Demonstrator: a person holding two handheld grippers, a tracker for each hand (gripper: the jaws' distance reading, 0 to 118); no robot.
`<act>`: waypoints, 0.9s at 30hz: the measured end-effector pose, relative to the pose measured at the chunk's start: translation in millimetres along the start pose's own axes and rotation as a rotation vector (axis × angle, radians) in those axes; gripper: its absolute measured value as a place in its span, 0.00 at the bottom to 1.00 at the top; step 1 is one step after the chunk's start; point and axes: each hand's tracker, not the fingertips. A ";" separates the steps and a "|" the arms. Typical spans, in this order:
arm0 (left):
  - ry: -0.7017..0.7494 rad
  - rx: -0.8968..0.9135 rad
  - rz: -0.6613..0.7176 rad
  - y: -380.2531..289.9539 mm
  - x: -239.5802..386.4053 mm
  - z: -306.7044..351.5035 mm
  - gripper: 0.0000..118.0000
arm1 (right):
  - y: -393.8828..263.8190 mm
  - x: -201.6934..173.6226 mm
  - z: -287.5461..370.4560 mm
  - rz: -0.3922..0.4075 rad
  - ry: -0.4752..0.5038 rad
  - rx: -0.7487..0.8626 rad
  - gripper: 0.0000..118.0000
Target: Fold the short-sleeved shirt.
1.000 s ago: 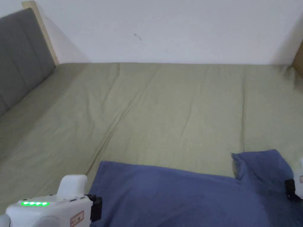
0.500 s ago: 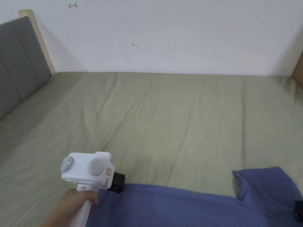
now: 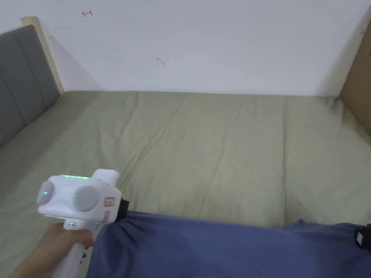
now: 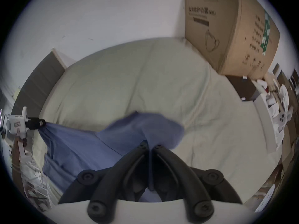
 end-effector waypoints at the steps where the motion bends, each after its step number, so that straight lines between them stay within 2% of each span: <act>1: -0.001 0.031 0.003 -7.8 -0.6 19.9 0.02 | -5.0 -1.9 13.8 0.001 -0.007 -0.003 0.02; 5: -0.018 0.099 0.013 -51.4 -3.8 82.0 0.02 | -36.4 -1.2 65.3 -0.005 -0.001 0.038 0.02; 7: -0.031 0.099 0.065 -85.4 -8.9 102.5 0.02 | -64.4 3.2 82.0 -0.002 0.012 0.030 0.02; 12: -0.050 -0.001 0.125 -172.3 -21.0 97.7 0.02 | -161.4 12.2 78.0 -0.063 0.012 -0.136 0.02; 14: -0.055 -0.042 0.202 -196.2 -24.4 89.7 0.05 | -196.0 9.5 65.7 -0.088 0.012 -0.149 0.02; 15: -0.062 -0.061 0.235 -204.8 -24.4 89.2 0.11 | -210.0 5.4 60.6 -0.084 -0.005 -0.149 0.02; 16: -0.048 -0.054 0.235 -211.2 -22.7 89.5 0.22 | -219.8 1.5 56.9 -0.081 -0.013 -0.139 0.09; 17: -0.028 -0.038 0.229 -215.8 -21.1 93.1 0.46 | -224.6 -2.6 55.8 -0.055 -0.056 -0.114 0.36; 18: -0.003 -0.018 0.226 -218.2 -21.8 98.6 0.67 | -226.4 -9.3 56.6 -0.020 -0.127 -0.107 0.57; 19: 0.004 -0.008 0.227 -217.6 -23.8 104.9 0.85 | -223.1 -13.3 59.5 -0.003 -0.153 -0.088 0.72; 20: 0.014 0.002 0.239 -216.9 -25.2 111.7 0.97 | -218.9 -16.9 63.6 0.009 -0.163 -0.066 0.75; 23: -0.008 0.114 0.323 -216.1 -34.8 143.4 0.96 | -200.6 -28.2 83.7 0.000 -0.153 0.070 0.75; 25: -0.034 0.146 0.383 -217.9 -38.4 159.6 0.89 | -189.2 -49.3 103.6 0.034 -0.104 0.179 0.74; 26: -0.049 0.151 0.406 -220.9 -39.3 164.4 0.71 | -184.9 -59.5 108.5 0.047 -0.092 0.211 0.70; 27: -0.068 0.164 0.427 -225.8 -39.8 168.2 0.45 | -181.4 -72.8 112.4 0.065 -0.084 0.232 0.58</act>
